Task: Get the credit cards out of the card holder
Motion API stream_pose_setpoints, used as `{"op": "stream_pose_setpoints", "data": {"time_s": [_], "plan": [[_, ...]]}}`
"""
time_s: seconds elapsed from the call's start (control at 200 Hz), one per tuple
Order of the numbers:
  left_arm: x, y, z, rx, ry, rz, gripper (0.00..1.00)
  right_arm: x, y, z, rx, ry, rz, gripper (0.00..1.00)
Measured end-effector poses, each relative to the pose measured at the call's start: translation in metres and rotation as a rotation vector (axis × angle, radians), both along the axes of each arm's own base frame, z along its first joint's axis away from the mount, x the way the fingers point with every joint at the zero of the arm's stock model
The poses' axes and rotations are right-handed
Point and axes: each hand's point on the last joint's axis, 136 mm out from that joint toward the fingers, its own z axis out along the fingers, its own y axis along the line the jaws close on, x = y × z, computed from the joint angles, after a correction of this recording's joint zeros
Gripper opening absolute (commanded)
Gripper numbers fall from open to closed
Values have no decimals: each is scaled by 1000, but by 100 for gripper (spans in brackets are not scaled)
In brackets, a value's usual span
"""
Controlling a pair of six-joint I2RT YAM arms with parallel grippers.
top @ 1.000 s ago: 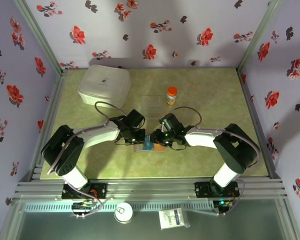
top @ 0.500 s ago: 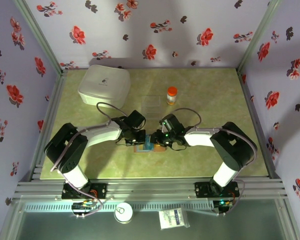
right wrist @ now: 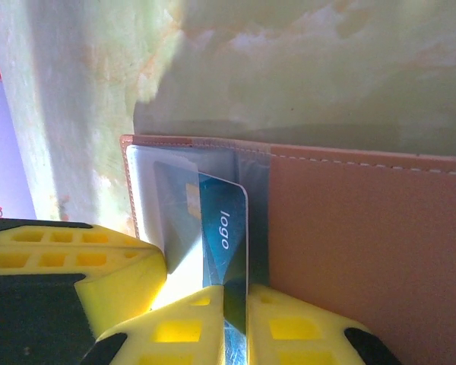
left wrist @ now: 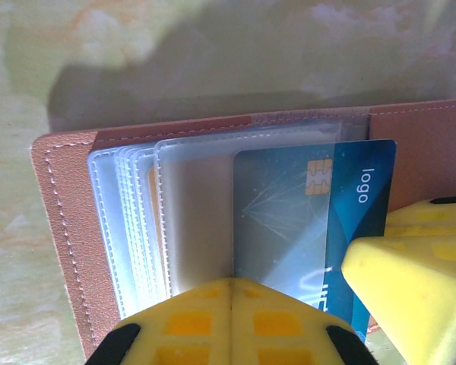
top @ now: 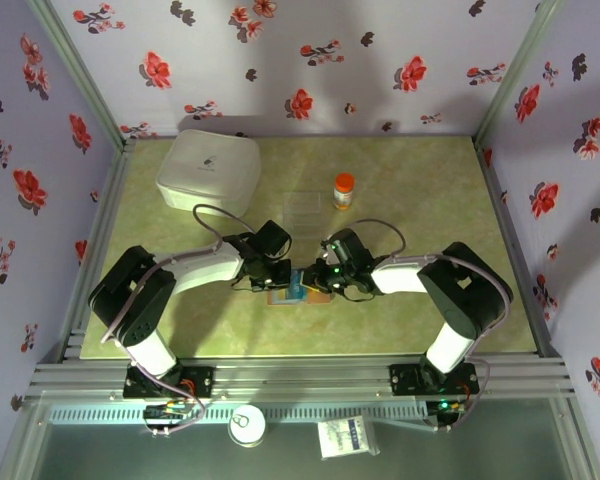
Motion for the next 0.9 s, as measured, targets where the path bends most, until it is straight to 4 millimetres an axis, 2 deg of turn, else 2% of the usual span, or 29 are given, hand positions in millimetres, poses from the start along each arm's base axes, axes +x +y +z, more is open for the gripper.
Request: {"op": "stream_pose_setpoints", "data": {"time_s": [0.18,0.42,0.605,0.715,0.9], "plan": [[0,0,0,3,-2,1,0,2,-6,4,16,-4,-10,9],[0,0,0,4,-4,1,0,4,-20,23,17,-37,-29,6],[2,0,2,6,-8,3,0,0,-32,30,-45,-62,-2,3],[6,-1,7,10,-22,8,0,2,-35,40,-85,-95,27,3],[14,-2,27,-4,-67,19,0,14,-34,68,-141,-219,103,1]]}}
